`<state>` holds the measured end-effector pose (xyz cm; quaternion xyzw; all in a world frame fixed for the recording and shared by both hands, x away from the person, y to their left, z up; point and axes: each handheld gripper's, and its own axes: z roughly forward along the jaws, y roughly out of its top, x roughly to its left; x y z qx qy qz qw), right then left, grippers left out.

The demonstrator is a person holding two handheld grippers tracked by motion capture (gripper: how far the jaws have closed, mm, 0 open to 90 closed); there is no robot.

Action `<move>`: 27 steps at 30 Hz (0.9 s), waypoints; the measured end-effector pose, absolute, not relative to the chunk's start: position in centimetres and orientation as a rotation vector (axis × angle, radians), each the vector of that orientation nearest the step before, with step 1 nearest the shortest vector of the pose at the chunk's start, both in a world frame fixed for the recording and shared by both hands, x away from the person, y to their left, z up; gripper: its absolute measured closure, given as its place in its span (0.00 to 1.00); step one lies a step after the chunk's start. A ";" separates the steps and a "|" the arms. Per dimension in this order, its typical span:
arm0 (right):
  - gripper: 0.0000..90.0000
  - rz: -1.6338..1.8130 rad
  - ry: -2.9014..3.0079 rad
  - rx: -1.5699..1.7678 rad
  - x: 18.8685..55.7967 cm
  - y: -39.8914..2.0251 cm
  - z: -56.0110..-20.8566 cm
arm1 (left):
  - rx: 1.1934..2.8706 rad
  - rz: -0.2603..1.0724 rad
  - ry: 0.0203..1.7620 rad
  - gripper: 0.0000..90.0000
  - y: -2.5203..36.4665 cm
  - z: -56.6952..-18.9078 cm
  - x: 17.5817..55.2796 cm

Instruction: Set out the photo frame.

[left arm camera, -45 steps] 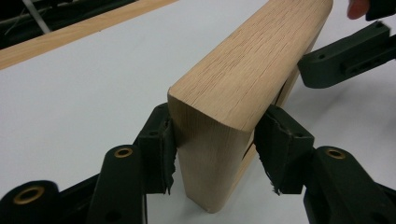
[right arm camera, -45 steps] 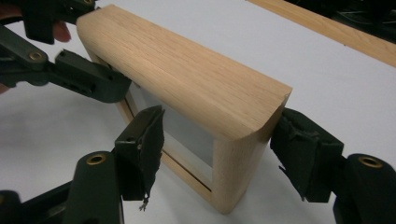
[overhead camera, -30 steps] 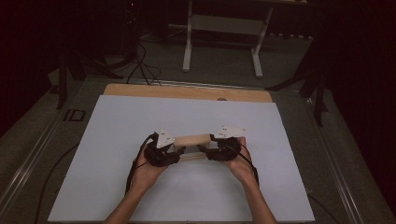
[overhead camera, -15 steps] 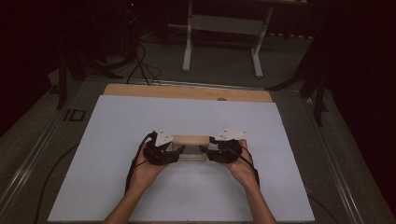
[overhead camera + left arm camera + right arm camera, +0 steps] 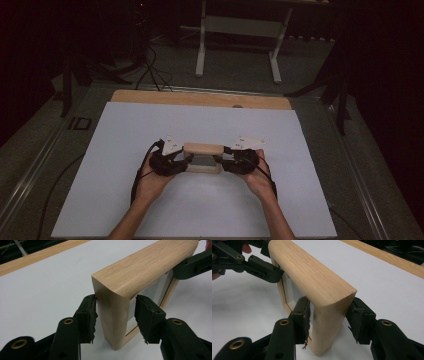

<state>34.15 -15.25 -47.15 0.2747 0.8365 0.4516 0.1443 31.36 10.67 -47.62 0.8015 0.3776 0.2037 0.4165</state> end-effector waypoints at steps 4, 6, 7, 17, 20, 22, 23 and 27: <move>0.61 1.295 2.412 0.776 34.3 -15.1 -47.0 | 2.015 0.514 0.958 0.60 10.8 -47.6 31.4; 0.61 1.295 2.410 0.782 34.5 -15.0 -46.9 | 2.016 0.522 0.969 0.65 11.0 -47.5 31.3; 0.61 1.293 2.407 0.786 34.5 -15.0 -46.9 | 2.008 0.513 0.972 0.67 11.1 -47.5 31.3; 0.63 1.297 2.411 0.732 34.7 -14.9 -46.7 | 1.972 0.504 0.959 0.59 11.6 -47.4 31.5; 0.63 1.291 2.416 0.711 34.6 -14.9 -46.7 | 1.963 0.485 0.935 0.56 11.8 -47.4 31.6; 0.63 1.285 2.421 0.701 34.6 -15.0 -46.7 | 1.957 0.467 0.915 0.53 11.9 -47.5 31.8; 0.63 1.284 2.422 0.697 34.6 -15.0 -46.7 | 1.951 0.460 0.909 0.53 11.9 -47.6 31.9; 0.63 1.279 2.430 0.684 34.6 -15.1 -46.7 | 1.942 0.444 0.874 0.48 11.9 -47.7 32.3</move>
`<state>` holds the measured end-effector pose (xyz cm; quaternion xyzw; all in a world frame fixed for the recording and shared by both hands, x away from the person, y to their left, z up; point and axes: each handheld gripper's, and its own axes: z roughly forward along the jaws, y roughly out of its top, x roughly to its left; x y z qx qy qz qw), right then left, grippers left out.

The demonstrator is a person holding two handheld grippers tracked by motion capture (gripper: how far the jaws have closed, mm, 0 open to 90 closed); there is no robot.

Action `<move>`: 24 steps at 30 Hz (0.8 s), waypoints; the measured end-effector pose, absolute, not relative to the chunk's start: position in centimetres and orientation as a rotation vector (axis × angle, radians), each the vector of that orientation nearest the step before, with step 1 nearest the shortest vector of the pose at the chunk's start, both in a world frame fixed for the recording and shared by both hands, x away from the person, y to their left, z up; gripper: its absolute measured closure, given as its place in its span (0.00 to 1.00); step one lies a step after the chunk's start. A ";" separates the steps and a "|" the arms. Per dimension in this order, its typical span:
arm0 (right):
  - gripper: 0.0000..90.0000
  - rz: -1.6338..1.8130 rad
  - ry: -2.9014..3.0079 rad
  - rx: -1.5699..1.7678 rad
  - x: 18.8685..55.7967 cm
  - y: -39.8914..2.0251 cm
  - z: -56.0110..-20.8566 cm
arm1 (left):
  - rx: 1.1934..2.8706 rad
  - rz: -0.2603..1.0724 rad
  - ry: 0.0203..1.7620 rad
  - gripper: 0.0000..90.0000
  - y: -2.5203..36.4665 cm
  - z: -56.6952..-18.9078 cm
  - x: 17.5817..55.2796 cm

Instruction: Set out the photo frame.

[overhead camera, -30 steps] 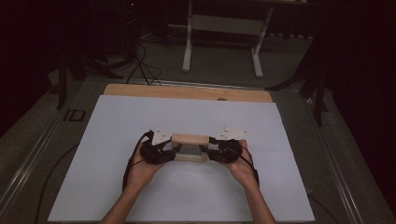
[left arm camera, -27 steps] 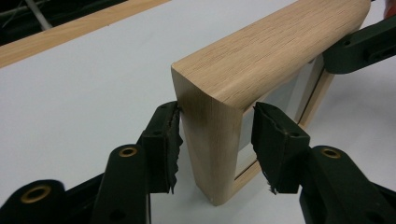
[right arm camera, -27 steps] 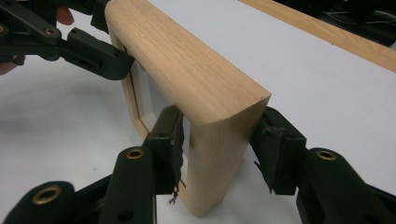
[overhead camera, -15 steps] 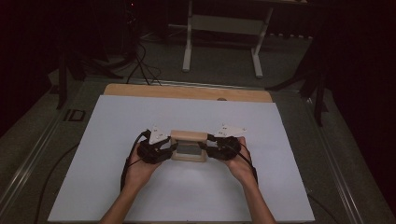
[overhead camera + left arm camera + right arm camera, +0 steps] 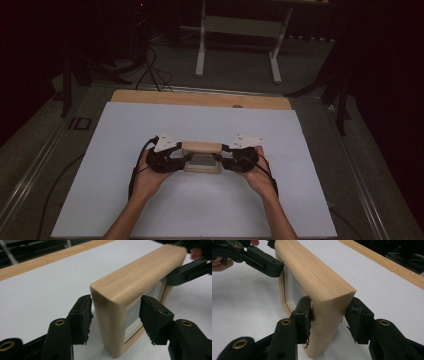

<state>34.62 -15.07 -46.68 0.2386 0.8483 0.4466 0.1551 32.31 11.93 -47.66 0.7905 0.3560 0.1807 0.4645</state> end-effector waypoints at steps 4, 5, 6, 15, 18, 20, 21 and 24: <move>0.63 1.264 2.439 0.655 34.6 -15.1 -46.6 | 1.957 0.432 0.858 0.47 11.7 -47.9 32.7; 0.63 1.260 2.440 0.648 34.6 -15.1 -46.6 | 1.957 0.425 0.856 0.47 11.6 -47.9 32.7; 0.63 1.256 2.441 0.646 34.6 -15.1 -46.6 | 1.962 0.420 0.847 0.49 11.6 -47.9 32.7; 0.59 1.232 2.440 0.703 34.9 -15.0 -46.9 | 1.987 0.458 0.836 0.58 11.3 -47.7 32.3; 0.59 1.229 2.438 0.714 35.0 -14.9 -46.8 | 1.985 0.458 0.843 0.58 11.4 -47.7 32.4; 0.59 1.223 2.440 0.719 35.0 -14.9 -46.8 | 1.988 0.463 0.849 0.58 11.4 -47.6 32.4; 0.59 1.224 2.439 0.725 35.1 -14.8 -46.8 | 1.987 0.461 0.853 0.58 11.5 -47.6 32.4; 0.59 1.233 2.437 0.740 35.3 -14.6 -46.8 | 1.984 0.462 0.866 0.58 11.6 -47.6 32.5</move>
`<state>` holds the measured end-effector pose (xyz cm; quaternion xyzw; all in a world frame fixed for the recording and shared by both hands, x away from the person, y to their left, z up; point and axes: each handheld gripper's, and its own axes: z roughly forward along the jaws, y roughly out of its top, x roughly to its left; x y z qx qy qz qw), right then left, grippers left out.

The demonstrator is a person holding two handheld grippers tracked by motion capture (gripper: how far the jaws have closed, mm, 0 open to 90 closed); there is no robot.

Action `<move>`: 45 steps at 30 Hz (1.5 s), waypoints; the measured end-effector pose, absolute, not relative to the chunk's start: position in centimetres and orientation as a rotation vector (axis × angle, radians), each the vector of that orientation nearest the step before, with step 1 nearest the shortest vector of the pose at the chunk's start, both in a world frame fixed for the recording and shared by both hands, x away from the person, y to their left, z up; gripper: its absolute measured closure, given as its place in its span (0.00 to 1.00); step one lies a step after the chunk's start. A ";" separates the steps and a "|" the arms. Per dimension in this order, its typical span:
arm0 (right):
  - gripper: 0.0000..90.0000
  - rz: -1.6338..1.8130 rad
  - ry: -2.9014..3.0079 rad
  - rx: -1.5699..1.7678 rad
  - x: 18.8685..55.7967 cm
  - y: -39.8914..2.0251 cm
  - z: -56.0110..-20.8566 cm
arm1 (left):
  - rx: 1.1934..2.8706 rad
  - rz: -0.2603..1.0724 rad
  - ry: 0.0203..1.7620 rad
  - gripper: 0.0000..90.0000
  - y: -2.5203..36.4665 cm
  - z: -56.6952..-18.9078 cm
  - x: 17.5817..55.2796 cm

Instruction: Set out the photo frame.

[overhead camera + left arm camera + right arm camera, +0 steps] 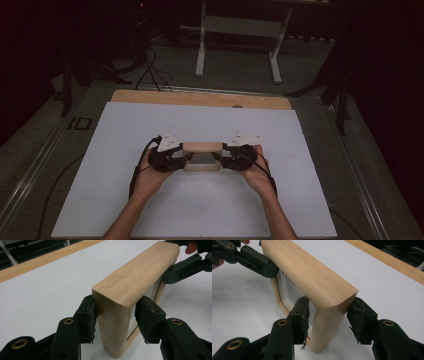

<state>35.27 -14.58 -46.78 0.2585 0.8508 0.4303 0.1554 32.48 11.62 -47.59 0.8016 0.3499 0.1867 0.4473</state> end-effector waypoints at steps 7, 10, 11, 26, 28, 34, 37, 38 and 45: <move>0.59 1.235 2.440 0.791 35.6 -14.3 -46.7 | 1.976 0.448 0.891 0.58 11.8 -47.6 32.8; 0.59 1.230 2.446 0.816 35.8 -14.3 -46.6 | 1.979 0.442 0.898 0.58 11.8 -47.5 33.0; 0.59 1.229 2.441 0.823 35.9 -14.2 -46.6 | 1.980 0.431 0.911 0.58 11.8 -47.4 33.3; 0.62 1.211 2.405 0.890 36.3 -14.2 -46.9 | 1.994 0.408 0.916 0.57 11.8 -47.3 34.7; 0.62 1.203 2.404 0.897 36.3 -14.3 -46.8 | 2.001 0.402 0.915 0.56 11.6 -47.2 35.0; 0.62 1.206 2.401 0.910 36.5 -14.4 -46.9 | 1.995 0.408 0.934 0.56 11.4 -47.3 35.1; 0.62 1.212 2.401 0.913 36.6 -14.4 -46.9 | 1.999 0.411 0.944 0.56 11.4 -47.3 35.1; 0.62 1.212 2.401 0.913 36.6 -14.4 -46.9 | 1.999 0.411 0.944 0.56 11.4 -47.3 35.1; 0.61 1.230 2.397 0.943 37.0 -14.3 -47.0 | 1.987 0.404 0.956 0.56 11.4 -47.4 35.4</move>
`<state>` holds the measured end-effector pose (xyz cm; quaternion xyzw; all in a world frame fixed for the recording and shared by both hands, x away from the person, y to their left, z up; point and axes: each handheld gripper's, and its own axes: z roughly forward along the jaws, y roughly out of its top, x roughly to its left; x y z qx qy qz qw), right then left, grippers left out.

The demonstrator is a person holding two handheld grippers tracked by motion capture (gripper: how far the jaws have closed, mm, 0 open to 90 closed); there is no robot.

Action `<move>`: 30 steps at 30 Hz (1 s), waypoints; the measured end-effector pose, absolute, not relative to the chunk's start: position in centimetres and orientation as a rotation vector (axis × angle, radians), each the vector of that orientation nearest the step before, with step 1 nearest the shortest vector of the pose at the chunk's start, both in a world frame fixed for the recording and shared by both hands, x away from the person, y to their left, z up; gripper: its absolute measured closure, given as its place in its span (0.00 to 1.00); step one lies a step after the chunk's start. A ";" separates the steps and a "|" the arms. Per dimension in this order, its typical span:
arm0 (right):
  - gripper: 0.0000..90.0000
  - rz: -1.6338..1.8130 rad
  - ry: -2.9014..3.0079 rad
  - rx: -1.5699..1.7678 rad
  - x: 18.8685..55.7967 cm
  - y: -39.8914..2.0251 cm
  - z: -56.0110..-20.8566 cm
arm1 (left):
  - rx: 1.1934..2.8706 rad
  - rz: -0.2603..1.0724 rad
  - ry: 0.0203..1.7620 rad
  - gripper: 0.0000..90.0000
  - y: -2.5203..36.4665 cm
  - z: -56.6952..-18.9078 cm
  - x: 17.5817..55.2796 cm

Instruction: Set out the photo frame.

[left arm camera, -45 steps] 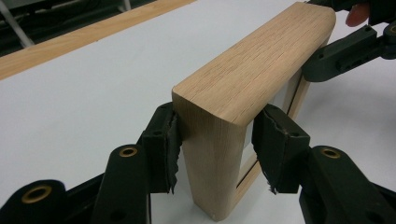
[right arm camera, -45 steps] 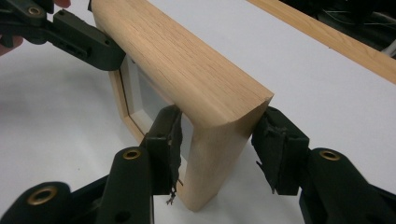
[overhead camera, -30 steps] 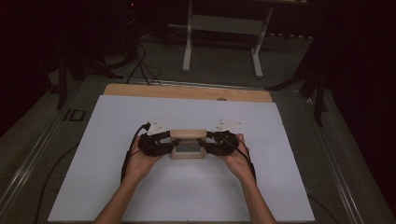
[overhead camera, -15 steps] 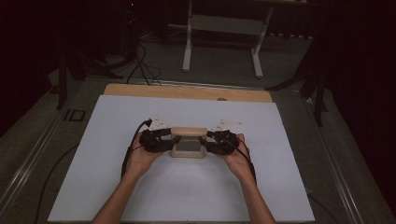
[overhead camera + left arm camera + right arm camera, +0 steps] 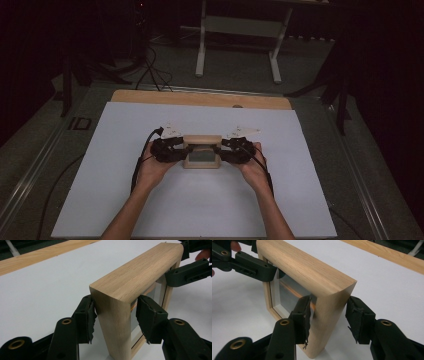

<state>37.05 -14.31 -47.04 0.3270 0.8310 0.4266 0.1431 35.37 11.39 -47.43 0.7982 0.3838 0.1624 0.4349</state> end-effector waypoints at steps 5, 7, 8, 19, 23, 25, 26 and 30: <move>0.61 1.228 2.397 0.948 37.1 -14.3 -47.1 | 1.992 0.394 0.951 0.56 11.5 -47.4 35.6; 0.61 1.223 2.393 0.958 37.2 -14.3 -47.1 | 1.999 0.383 0.947 0.56 11.4 -47.4 35.9; 0.61 1.223 2.393 0.958 37.2 -14.3 -47.1 | 1.999 0.383 0.947 0.55 11.4 -47.4 35.9; 0.61 1.219 2.398 0.961 37.3 -14.3 -47.0 | 1.996 0.385 0.970 0.55 11.3 -47.4 36.0; 0.61 1.221 2.400 0.967 37.5 -14.3 -47.1 | 1.997 0.385 0.979 0.55 11.2 -47.4 35.9; 0.61 1.226 2.400 0.969 37.5 -14.3 -47.1 | 1.996 0.385 0.981 0.55 11.2 -47.5 35.9; 0.61 1.229 2.399 0.968 37.5 -14.3 -47.1 | 1.998 0.385 0.980 0.55 11.2 -47.5 36.0; 0.60 1.227 2.399 0.969 37.5 -14.3 -47.1 | 2.002 0.373 0.977 0.55 11.3 -47.5 36.1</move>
